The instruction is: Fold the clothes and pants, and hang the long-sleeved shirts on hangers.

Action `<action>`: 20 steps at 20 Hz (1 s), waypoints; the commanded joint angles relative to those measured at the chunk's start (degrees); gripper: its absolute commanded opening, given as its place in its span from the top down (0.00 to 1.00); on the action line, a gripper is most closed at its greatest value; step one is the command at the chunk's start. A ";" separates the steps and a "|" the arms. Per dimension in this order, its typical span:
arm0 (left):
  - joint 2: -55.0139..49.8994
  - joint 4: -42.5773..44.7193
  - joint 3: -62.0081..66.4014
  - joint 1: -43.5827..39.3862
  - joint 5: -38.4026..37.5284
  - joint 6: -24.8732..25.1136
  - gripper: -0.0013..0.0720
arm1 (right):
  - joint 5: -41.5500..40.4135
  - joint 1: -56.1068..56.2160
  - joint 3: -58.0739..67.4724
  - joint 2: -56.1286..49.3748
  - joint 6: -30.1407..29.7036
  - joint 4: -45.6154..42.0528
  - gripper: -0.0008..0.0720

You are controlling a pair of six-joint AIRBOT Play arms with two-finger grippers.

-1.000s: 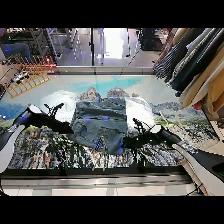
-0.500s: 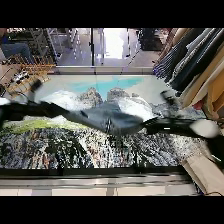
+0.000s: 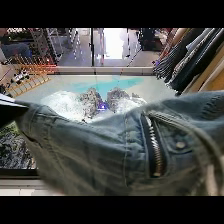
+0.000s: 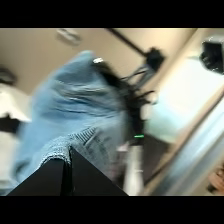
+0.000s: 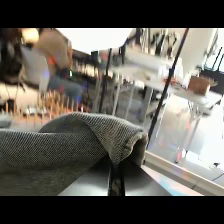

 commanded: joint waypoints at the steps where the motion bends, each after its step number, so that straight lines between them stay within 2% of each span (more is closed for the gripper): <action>1: 3.58 21.62 -1.86 -1.90 10.91 -6.36 0.97 | 6.25 -0.07 1.20 -7.96 5.90 -6.23 0.91; 3: 0.17 29.22 -7.45 -5.20 14.97 -7.06 0.97 | 8.48 -0.02 -2.71 -17.94 5.86 -6.43 0.91; 5: -5.35 31.98 -15.13 -9.42 23.41 -6.73 0.97 | 6.25 -0.02 -7.28 -29.57 5.86 -5.66 0.92; 7: -13.94 35.10 -20.68 -13.16 38.01 -5.35 0.97 | -1.25 -0.02 -10.67 -41.99 5.88 -4.96 0.92; 9: -25.94 33.90 -20.74 -14.88 52.39 -5.33 0.97 | -13.07 -0.02 -10.58 -54.51 7.04 -3.43 0.92; 10: -32.41 30.34 -18.88 -15.10 56.96 -5.29 0.97 | -17.77 -0.02 -9.29 -59.82 7.37 -1.14 0.92; 11: -38.03 26.62 -15.87 -15.10 57.81 -4.83 0.97 | -20.50 0.11 -7.04 -64.48 7.26 1.38 0.92; 13: -47.15 21.94 -7.43 -14.88 55.12 -2.78 0.97 | -20.44 0.87 -0.31 -71.49 1.73 4.42 0.92; 16: -53.02 22.34 2.27 -13.42 48.11 -3.72 0.97 | -14.56 1.33 6.25 -73.02 -0.50 3.80 0.91; 18: -52.87 25.53 2.95 -10.45 37.68 -3.91 0.97 | -2.21 0.13 7.67 -71.38 -0.46 3.72 0.92; 20: -52.76 33.09 2.95 -6.60 24.74 -5.70 0.97 | 14.47 -0.44 7.61 -69.02 -0.46 3.67 0.91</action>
